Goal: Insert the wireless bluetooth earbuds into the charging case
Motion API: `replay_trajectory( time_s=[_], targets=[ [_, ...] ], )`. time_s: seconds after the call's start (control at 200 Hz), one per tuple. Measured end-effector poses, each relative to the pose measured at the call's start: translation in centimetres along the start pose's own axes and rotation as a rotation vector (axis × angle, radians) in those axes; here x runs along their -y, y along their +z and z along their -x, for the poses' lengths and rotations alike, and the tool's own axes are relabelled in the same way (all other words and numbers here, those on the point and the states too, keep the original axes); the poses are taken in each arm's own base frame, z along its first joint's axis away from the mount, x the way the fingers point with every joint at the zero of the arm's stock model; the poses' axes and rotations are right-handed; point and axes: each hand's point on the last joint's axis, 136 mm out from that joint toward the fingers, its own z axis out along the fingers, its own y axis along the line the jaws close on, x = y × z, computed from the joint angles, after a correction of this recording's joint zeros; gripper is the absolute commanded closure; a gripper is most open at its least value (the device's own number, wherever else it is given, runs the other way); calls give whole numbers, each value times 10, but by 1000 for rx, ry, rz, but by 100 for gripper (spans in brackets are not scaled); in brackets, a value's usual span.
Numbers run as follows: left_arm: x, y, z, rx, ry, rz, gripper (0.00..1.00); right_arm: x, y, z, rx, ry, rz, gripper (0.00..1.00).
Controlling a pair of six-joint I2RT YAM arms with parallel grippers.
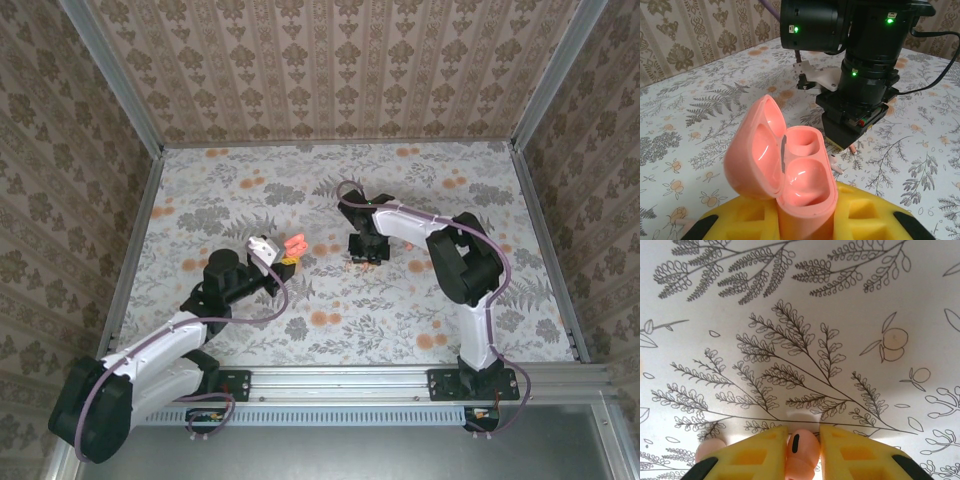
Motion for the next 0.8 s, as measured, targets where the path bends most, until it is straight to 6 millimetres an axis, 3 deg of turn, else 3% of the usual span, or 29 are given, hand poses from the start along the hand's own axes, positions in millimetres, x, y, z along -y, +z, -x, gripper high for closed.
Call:
replay_trajectory(
  time_s=[0.175, 0.335, 0.66, 0.8],
  targets=[
    [1, 3, -5, -14, -10, -13, 81, 3, -8, -3, 53, 1, 46, 78],
    [5, 11, -11, -16, -37, -49, 81, -1, -26, 1, 173, -24, 150, 78],
    [20, 31, -26, -49, -86, -147, 82, -21, -99, 10, 518, -169, 450, 78],
    [26, 42, -15, -32, -81, -190, 82, -33, -128, 11, 631, -245, 565, 77]
  ],
)
